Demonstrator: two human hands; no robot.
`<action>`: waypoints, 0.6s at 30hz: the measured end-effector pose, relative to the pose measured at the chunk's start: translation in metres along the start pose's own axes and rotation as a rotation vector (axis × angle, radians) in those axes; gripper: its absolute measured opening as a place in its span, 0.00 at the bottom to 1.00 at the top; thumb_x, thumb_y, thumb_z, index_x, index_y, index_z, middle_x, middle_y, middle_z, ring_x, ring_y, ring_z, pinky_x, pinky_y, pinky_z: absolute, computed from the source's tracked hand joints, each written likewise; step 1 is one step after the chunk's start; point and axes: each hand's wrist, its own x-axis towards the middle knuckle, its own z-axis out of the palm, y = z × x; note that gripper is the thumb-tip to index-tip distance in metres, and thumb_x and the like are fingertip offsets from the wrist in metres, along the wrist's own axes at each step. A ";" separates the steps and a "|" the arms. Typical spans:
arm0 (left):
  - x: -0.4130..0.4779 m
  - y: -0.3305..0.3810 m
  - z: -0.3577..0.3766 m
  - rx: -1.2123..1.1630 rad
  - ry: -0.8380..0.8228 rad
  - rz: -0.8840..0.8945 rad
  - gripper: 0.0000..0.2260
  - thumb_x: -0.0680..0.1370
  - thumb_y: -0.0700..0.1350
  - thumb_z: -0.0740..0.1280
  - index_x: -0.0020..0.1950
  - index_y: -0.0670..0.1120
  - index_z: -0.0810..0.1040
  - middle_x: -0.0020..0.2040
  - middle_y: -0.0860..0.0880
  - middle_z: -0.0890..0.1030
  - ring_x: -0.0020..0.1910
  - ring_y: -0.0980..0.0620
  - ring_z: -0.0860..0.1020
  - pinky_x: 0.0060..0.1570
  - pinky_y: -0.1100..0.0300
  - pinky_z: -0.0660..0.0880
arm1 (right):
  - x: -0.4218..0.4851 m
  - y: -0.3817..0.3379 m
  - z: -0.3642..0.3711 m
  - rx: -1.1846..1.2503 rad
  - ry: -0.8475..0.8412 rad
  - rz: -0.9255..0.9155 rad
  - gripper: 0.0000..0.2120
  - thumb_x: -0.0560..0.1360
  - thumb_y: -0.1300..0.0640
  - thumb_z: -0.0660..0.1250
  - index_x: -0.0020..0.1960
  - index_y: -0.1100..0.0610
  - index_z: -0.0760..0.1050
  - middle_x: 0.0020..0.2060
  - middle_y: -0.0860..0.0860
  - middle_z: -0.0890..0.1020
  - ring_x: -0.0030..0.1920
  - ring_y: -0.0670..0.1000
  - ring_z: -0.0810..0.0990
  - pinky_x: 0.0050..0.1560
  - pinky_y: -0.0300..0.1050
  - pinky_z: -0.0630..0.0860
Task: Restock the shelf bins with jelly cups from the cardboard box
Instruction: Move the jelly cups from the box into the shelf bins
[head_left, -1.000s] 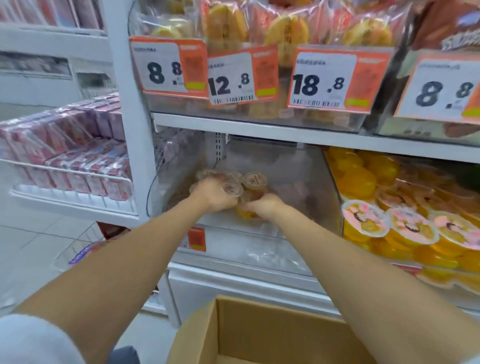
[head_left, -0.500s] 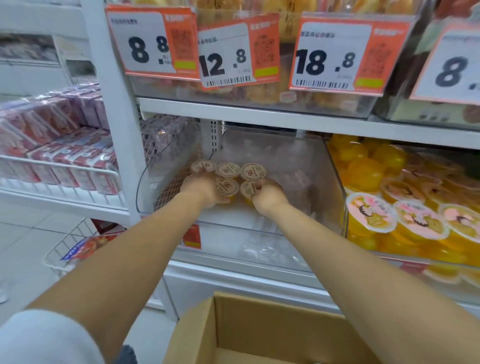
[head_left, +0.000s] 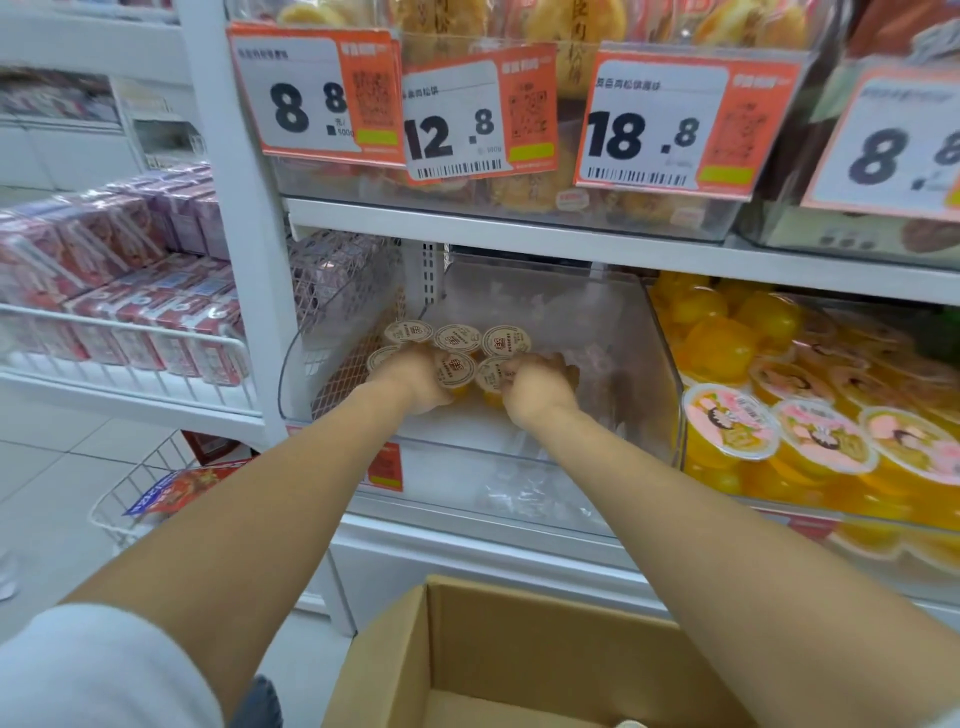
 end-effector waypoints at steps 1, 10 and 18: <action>-0.002 -0.001 -0.001 -0.066 0.017 -0.002 0.28 0.70 0.52 0.72 0.69 0.49 0.73 0.66 0.46 0.76 0.62 0.45 0.75 0.62 0.52 0.73 | -0.004 -0.001 -0.006 -0.005 0.040 -0.024 0.15 0.77 0.57 0.61 0.62 0.50 0.77 0.58 0.56 0.78 0.63 0.58 0.69 0.60 0.49 0.65; -0.124 0.057 -0.017 -0.291 0.249 0.130 0.09 0.69 0.42 0.66 0.33 0.49 0.66 0.31 0.51 0.73 0.33 0.47 0.73 0.35 0.55 0.70 | -0.115 0.029 -0.054 0.049 0.452 -0.343 0.05 0.70 0.62 0.65 0.42 0.59 0.80 0.38 0.54 0.81 0.43 0.57 0.78 0.37 0.48 0.74; -0.203 0.089 0.081 -0.301 0.010 0.118 0.08 0.70 0.44 0.68 0.34 0.50 0.70 0.30 0.54 0.73 0.34 0.50 0.73 0.38 0.54 0.72 | -0.237 0.124 0.004 0.142 0.095 -0.184 0.07 0.76 0.58 0.62 0.51 0.55 0.77 0.47 0.50 0.81 0.44 0.53 0.80 0.40 0.46 0.75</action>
